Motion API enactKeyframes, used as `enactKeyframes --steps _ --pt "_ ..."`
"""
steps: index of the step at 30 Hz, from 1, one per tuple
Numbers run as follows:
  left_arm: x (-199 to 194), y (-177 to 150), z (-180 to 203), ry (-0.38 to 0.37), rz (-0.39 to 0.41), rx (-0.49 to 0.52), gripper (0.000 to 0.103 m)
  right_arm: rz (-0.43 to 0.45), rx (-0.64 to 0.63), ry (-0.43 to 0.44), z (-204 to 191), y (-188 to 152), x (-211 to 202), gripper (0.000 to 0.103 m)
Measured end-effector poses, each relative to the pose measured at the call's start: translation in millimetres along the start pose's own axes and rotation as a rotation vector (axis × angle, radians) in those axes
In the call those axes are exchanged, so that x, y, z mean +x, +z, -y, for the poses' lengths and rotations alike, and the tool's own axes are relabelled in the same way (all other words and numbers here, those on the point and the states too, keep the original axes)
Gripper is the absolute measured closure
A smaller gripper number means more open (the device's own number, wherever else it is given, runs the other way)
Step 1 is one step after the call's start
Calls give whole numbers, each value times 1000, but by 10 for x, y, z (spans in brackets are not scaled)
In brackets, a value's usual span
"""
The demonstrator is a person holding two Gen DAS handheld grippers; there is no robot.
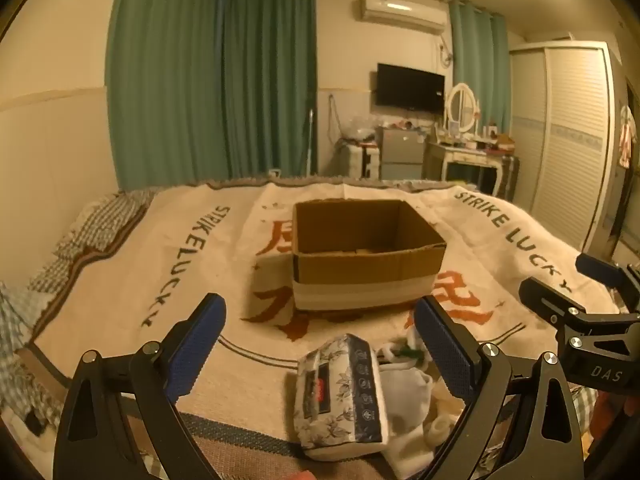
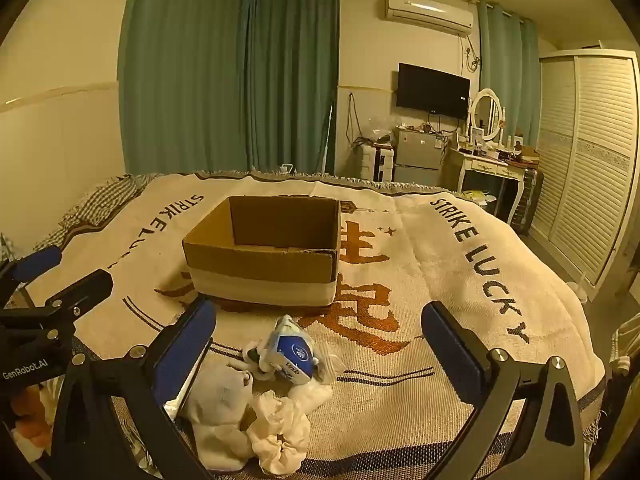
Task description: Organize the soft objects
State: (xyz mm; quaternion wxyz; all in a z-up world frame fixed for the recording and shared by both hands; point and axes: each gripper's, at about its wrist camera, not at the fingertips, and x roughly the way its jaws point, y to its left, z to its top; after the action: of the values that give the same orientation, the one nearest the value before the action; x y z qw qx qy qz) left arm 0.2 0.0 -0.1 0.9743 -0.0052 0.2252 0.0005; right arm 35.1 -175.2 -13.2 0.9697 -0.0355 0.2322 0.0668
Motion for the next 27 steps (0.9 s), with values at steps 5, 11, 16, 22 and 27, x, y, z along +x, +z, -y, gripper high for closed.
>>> enactKeyframes --steps 5,11,16,22,27 --pt "-21 -5 -41 -3 3 -20 6 -4 2 1 2 -14 -7 0" --pt "-15 -24 -150 -10 5 -24 6 -11 0 2 -1 10 20 0" --pt "-7 41 -78 3 -5 -5 6 -16 2 2 7 -6 23 0" --pt "-6 29 -55 9 -5 0 6 -18 4 0 17 8 32 0" --pt "-16 24 -50 13 -2 -2 6 -17 11 -3 25 -7 53 0"
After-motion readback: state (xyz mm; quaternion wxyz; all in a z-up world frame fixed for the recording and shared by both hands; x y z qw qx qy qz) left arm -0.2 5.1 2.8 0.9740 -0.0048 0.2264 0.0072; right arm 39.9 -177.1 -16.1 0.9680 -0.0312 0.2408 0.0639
